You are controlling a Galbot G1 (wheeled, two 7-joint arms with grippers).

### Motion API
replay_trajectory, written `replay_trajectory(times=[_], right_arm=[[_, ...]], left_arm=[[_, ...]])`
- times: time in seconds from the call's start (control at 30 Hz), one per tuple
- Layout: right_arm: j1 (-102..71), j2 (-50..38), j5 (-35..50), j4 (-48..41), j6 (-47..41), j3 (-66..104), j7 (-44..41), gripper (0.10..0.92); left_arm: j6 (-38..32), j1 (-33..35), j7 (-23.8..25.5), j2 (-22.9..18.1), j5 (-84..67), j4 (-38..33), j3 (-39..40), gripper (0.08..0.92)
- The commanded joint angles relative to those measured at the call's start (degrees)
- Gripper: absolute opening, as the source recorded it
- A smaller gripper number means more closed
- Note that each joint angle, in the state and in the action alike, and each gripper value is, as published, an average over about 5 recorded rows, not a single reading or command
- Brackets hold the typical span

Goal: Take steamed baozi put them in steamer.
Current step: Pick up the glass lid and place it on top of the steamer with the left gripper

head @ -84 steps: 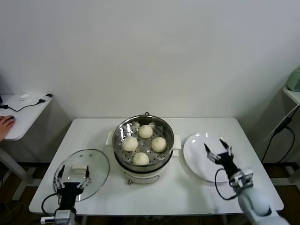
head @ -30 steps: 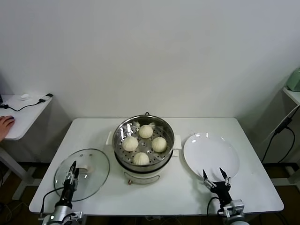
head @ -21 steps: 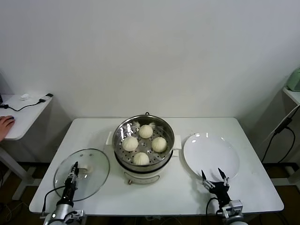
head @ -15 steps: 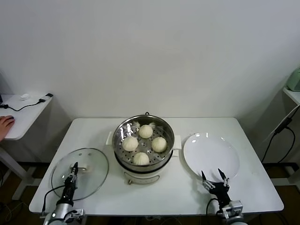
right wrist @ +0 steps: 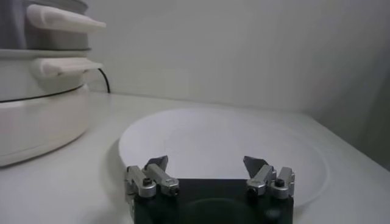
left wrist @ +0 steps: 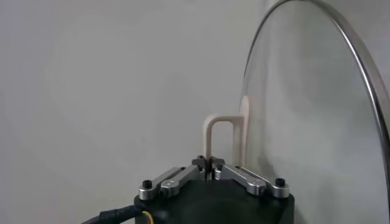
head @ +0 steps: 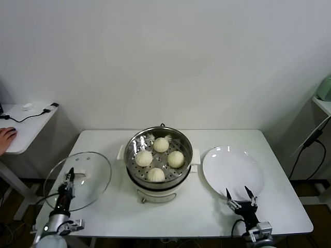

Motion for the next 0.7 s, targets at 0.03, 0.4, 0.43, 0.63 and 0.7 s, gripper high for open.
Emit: replay_trajectory(times=[0.03, 0.4, 0.43, 0.63, 0.7], right_arm=[[-0.5, 0.0, -2.1, 0.5, -1.7, 0.3, 2.0, 0.823], [-1.9, -0.6, -2.5, 0.3, 0.0, 0.4, 1.8, 0.823], [-1.9, -0.7, -2.5, 0.3, 0.1, 0.3, 1.8, 0.823], [-1.6, -0.7, -2.5, 0.8, 0.5, 0.0, 1.8, 0.823], [-1.5, -0.6, -2.5, 1.0, 0.8, 0.0, 1.8, 0.823]], left_arm=[[13.8, 0.1, 19.3, 4.1, -7.7, -25.4, 0.2, 0.129], [26.6, -8.2, 27.9, -0.7, 9.1, -31.8, 23.3, 0.129], [28.0, -9.0, 28.7, -1.6, 10.8, -31.5, 25.5, 0.129], [33.3, -13.4, 32.4, -7.9, 17.9, -27.9, 34.8, 0.129], [34.2, -14.7, 32.8, -9.7, 19.3, -26.6, 36.5, 0.129]])
